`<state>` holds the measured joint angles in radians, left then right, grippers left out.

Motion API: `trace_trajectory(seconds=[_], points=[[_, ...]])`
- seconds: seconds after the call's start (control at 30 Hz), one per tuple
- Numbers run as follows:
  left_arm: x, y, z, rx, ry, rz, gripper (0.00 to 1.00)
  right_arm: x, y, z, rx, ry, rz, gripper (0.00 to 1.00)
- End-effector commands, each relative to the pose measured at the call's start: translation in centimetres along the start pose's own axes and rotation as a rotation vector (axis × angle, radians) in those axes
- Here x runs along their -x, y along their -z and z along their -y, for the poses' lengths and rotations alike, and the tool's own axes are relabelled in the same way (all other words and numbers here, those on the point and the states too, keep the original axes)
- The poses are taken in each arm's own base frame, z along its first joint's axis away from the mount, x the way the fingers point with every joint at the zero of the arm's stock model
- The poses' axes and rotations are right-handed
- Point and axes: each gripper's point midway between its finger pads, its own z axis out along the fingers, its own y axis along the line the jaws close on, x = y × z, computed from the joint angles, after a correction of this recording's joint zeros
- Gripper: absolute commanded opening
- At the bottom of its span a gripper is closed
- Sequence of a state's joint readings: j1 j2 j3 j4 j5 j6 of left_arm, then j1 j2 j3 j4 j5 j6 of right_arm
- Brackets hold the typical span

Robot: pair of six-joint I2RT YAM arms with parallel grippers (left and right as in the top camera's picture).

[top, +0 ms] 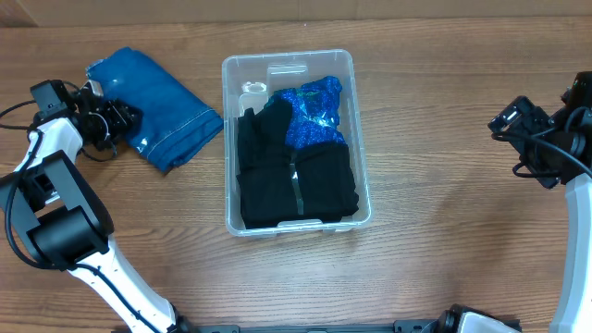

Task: Pack container
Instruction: 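Reach the left gripper to the blue denim garment and grasp it, then lift the denim garment and lay it on top inside the bin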

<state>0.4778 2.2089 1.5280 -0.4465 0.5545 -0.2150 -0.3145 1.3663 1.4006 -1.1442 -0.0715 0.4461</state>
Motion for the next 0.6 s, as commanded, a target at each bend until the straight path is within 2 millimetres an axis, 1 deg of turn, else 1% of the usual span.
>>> trace_trajectory(seconds=[0.0, 0.07, 0.13, 0.17, 0.2, 0.27, 0.3, 0.33, 0.4, 0.43, 0.5, 0.53, 0.57], points=[[-4.6, -3.6, -0.9, 0.008, 0.045, -0.138, 0.18, 0.4, 0.4, -0.1, 0.009, 0.003, 0.017, 1.00], [-4.9, -3.2, 0.4, -0.057, 0.053, -0.155, 0.04, 0.4, 0.4, -0.1, 0.009, 0.003, 0.017, 1.00], [-5.1, -1.5, 2.3, -0.110, 0.066, -0.178, 0.04, 0.4, 0.4, -0.1, 0.009, 0.004, 0.017, 1.00], [-5.0, -0.3, 3.0, -0.105, 0.067, -0.181, 0.04, 0.4, 0.4, -0.1, 0.009, 0.004, 0.017, 1.00], [-4.9, 1.4, 3.9, -0.093, 0.066, -0.179, 0.04, 0.3, 0.4, -0.1, 0.009, 0.004, 0.017, 1.00], [-4.2, 5.6, 6.6, -0.100, 0.040, -0.141, 0.04, 0.3, 0.4, -0.1, 0.009, 0.004, 0.017, 1.00], [-3.6, 8.7, 8.5, -0.102, 0.008, -0.093, 0.04, 0.3, 0.4, -0.1, 0.008, 0.007, 0.017, 1.00], [-3.3, 10.9, 9.9, -0.106, -0.018, -0.056, 0.04, 0.3, 0.4, -0.1, 0.008, 0.007, 0.017, 1.00], [-2.7, 16.8, 13.4, -0.114, -0.092, 0.055, 0.04, 0.3, 0.4, -0.1, 0.008, 0.030, 0.017, 1.00], [-2.6, 18.8, 14.5, -0.114, -0.118, 0.095, 0.04, 0.3, 0.4, -0.1, 0.008, 0.032, 0.016, 1.00], [-3.0, 24.7, 17.8, -0.093, -0.199, 0.217, 0.04, 0.2, 0.4, 0.0, 0.005, 0.032, 0.011, 1.00], [-3.6, 26.4, 19.5, -0.113, -0.240, 0.251, 0.04, 0.2, 0.4, 0.0, 0.005, 0.032, 0.011, 1.00], [-4.1, 27.2, 20.6, -0.127, -0.267, 0.265, 0.04, 0.2, 0.4, 0.0, 0.005, 0.032, 0.010, 1.00]])
